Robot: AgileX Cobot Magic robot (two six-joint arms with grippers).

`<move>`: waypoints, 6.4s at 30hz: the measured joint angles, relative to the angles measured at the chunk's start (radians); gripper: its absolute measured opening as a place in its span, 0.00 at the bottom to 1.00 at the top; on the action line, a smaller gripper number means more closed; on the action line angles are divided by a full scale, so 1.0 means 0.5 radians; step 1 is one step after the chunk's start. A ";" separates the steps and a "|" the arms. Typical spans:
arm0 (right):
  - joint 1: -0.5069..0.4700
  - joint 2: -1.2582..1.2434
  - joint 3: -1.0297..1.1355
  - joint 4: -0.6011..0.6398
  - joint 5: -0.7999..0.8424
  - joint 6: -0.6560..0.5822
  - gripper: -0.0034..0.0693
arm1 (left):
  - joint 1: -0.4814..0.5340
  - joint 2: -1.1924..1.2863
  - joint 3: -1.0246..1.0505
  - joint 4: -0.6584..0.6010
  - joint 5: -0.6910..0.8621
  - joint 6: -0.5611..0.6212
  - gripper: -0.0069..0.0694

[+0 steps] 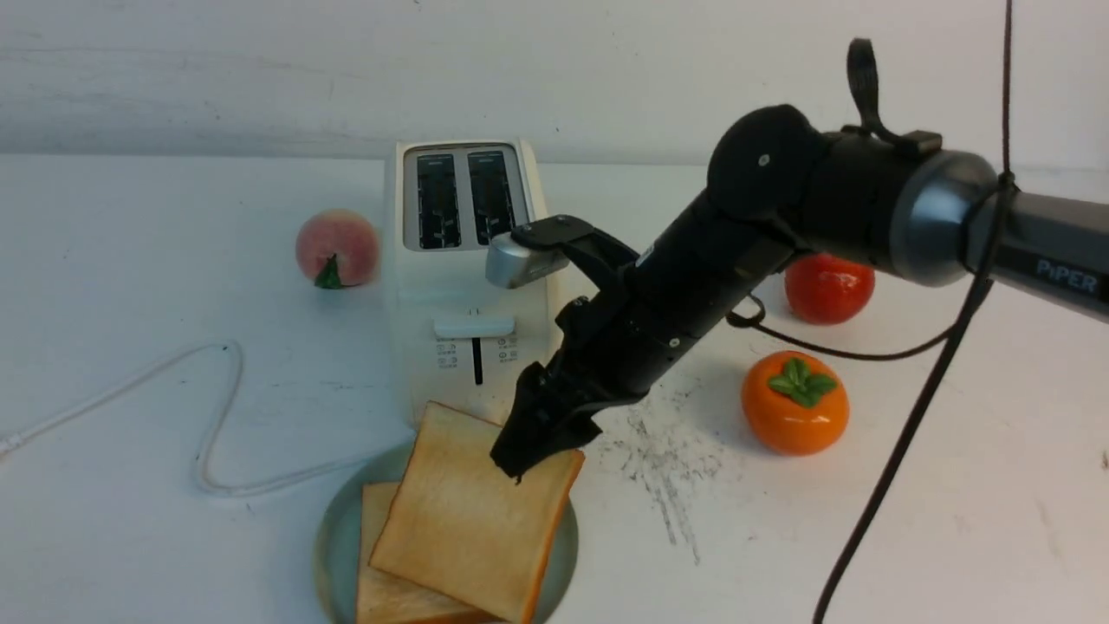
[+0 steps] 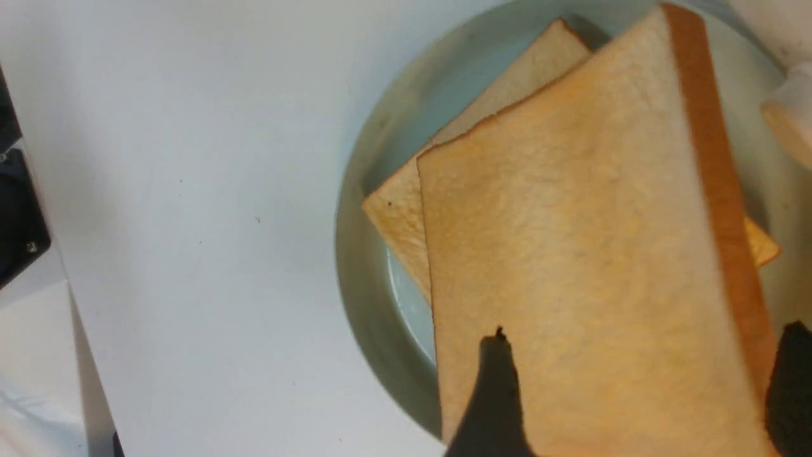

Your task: Take toasted bread from bread machine on white table place on plate.

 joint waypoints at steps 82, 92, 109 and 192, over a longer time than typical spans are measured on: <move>0.000 -3.988 2.487 -2.500 -1.315 2.759 0.08 | 0.000 0.005 0.518 -0.283 -1.347 0.115 0.07; 0.000 -3.988 2.487 -2.500 -1.315 2.759 0.09 | 0.221 -0.183 0.746 -0.007 -1.518 0.250 0.08; 0.000 -3.988 2.487 -2.500 -1.317 2.759 0.12 | 0.342 -0.336 1.432 -0.001 -1.660 0.256 0.09; -1.000 -4.044 3.407 -1.547 -1.410 1.598 0.23 | 0.342 -0.336 1.432 -0.001 -1.659 0.256 0.20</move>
